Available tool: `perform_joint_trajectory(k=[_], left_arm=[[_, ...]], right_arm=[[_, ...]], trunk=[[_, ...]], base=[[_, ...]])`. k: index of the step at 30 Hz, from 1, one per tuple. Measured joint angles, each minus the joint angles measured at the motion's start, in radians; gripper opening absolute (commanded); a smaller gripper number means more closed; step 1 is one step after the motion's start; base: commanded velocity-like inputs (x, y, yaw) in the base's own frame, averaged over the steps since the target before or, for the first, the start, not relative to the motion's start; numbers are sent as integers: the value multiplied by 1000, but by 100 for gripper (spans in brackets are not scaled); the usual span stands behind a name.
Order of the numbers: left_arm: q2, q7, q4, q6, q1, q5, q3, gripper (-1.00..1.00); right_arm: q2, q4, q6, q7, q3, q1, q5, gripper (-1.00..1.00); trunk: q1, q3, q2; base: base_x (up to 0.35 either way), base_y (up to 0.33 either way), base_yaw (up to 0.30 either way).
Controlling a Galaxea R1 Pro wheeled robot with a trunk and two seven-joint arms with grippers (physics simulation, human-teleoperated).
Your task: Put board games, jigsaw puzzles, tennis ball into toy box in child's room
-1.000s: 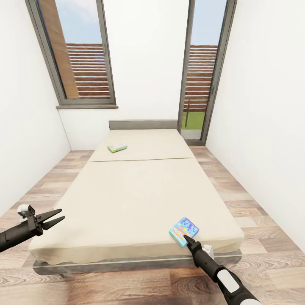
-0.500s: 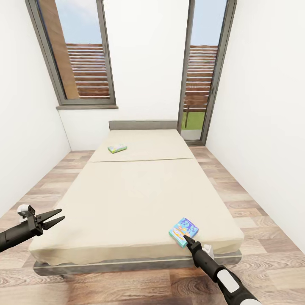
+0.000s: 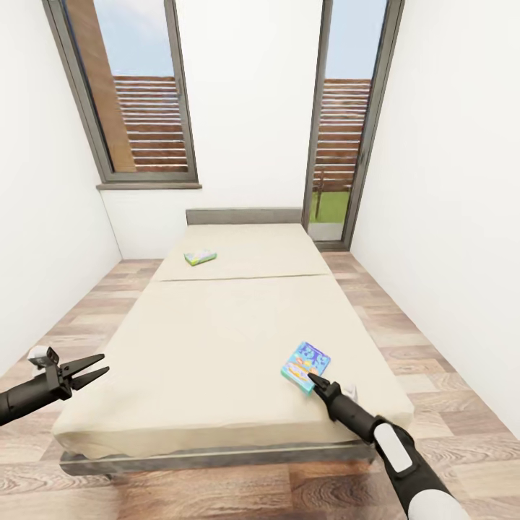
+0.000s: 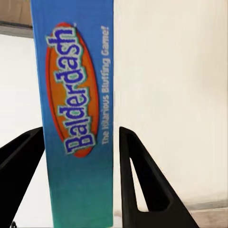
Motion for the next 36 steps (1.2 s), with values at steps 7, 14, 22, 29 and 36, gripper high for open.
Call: perform_joint_trajectory(k=[7,14,22,29,36], left_arm=[[1,0,-1,0,-2,-2,-2,100],[1,0,-1,-1,-2,-4,-3,100],[3,0,-1,-1,-2,-7,-4,100],[3,0,-2,-1,-2,-8,-4,100],[-35,0,-4,-32,-2,2,-2,100]], right_arm=[[-2,-57,16,0,48,5,1,-100],[-4,-127,87,0,184,5,-5,-100],[3,-245,125,4,228,8,-13,-100],[17,-257,127,3,249,9,-8,-100],[58,-268,91,-11,254,9,-21,-100]], trunk=[[-27,22,49],[-54,44,98],[-84,69,154],[-111,91,203],[-111,91,203]], base=[[0,0,0],[0,0,0],[0,0,0],[0,0,0],[0,0,0]])
